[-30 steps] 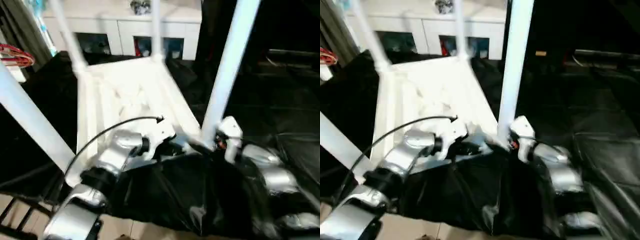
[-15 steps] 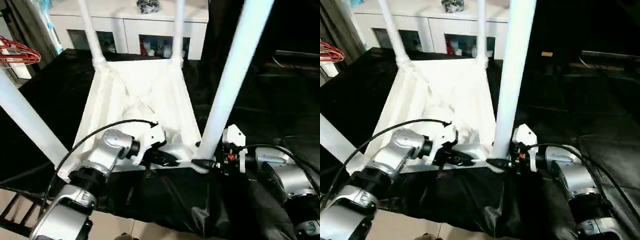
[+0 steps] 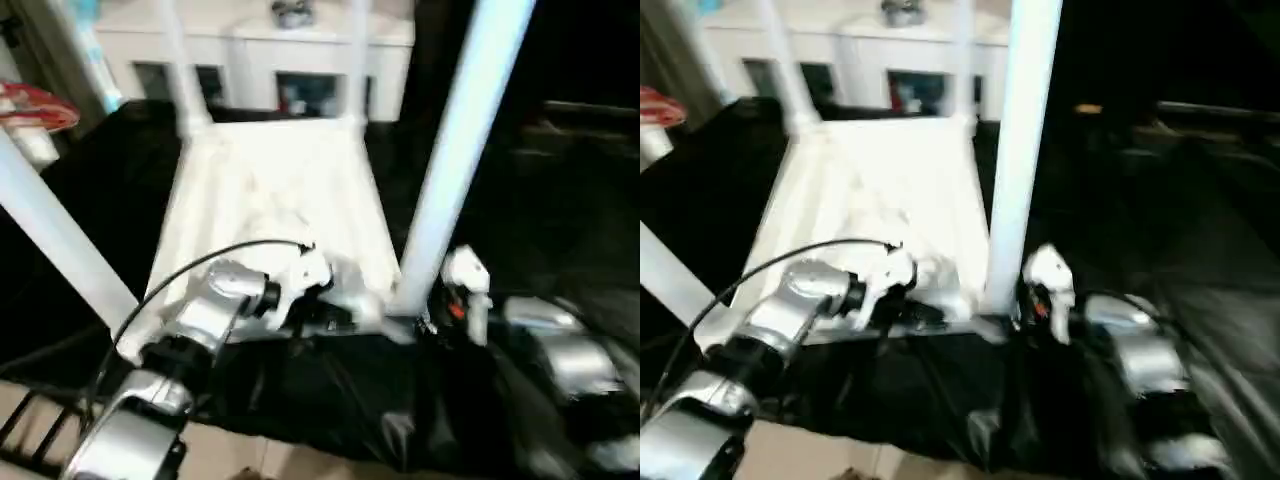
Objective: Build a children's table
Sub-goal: Rotate leg to tighten
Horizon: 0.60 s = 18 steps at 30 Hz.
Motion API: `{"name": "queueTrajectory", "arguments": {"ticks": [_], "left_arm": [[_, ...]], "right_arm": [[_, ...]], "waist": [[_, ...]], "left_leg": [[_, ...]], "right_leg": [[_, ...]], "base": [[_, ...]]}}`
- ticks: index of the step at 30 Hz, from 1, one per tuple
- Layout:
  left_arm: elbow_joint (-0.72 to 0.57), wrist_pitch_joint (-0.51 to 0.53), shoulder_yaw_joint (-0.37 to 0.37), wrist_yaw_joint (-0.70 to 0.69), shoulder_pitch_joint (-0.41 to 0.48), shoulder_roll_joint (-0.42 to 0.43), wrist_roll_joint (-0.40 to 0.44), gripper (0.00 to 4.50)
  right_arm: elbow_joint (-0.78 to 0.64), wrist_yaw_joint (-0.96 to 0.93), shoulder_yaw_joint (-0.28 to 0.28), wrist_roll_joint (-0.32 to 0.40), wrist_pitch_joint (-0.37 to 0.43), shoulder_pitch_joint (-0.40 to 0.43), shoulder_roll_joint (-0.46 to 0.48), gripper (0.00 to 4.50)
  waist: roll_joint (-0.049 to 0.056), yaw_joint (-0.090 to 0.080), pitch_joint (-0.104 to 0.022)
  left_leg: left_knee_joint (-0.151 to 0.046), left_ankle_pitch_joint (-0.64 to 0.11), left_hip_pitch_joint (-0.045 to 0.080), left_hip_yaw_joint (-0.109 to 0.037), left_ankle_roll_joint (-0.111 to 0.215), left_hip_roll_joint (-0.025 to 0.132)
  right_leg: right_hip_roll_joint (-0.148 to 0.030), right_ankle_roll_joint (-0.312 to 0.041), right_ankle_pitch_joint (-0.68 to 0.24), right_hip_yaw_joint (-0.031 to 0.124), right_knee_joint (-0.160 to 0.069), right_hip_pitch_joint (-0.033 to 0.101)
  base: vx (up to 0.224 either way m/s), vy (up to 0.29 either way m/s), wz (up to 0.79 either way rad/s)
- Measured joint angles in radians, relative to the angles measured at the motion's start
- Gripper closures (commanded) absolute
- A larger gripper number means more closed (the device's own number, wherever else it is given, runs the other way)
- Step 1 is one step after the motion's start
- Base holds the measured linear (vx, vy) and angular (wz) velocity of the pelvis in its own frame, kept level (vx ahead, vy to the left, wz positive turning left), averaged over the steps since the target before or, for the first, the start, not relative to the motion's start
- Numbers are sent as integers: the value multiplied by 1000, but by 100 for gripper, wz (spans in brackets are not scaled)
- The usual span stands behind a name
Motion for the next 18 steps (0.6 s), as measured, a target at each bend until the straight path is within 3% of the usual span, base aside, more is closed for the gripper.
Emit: {"name": "queueTrajectory", "arguments": {"ticks": [3, 9, 11, 18], "left_arm": [[43, 17, 10, 129, -28, -54, 21, 450], [75, 18, 13, 244, -51, -92, 41, 450], [76, 15, 13, 246, -52, -94, 42, 450], [78, -13, 13, 224, -52, -92, 41, 450]], "right_arm": [[66, -181, -32, -18, -9, -41, 61, 184], [111, -359, -60, -50, -21, -77, 128, 184], [126, -369, -62, -56, -50, -81, 133, 114], [124, -304, -62, -48, -76, -74, 116, 65]], "waist": [[1, -12, 0], [2, -14, -1], [2, -13, -1], [4, -12, -1]], "left_leg": [[-1, 0, 1, 0, 0, 0], [-2, 0, 0, -1, 0, 0], [-2, 0, 0, -1, 0, 0], [-3, 0, -1, -1, 0, 0]], "right_leg": [[0, 2, -1, 0, 0, 0], [0, -2, 2, -1, 0, 0], [0, -2, 2, -1, -1, 0], [0, -2, 1, -1, -1, 0]], "base": [[0, 0, 0], [0, 0, 0], [0, 0, 0], [0, 0, 0]]}}
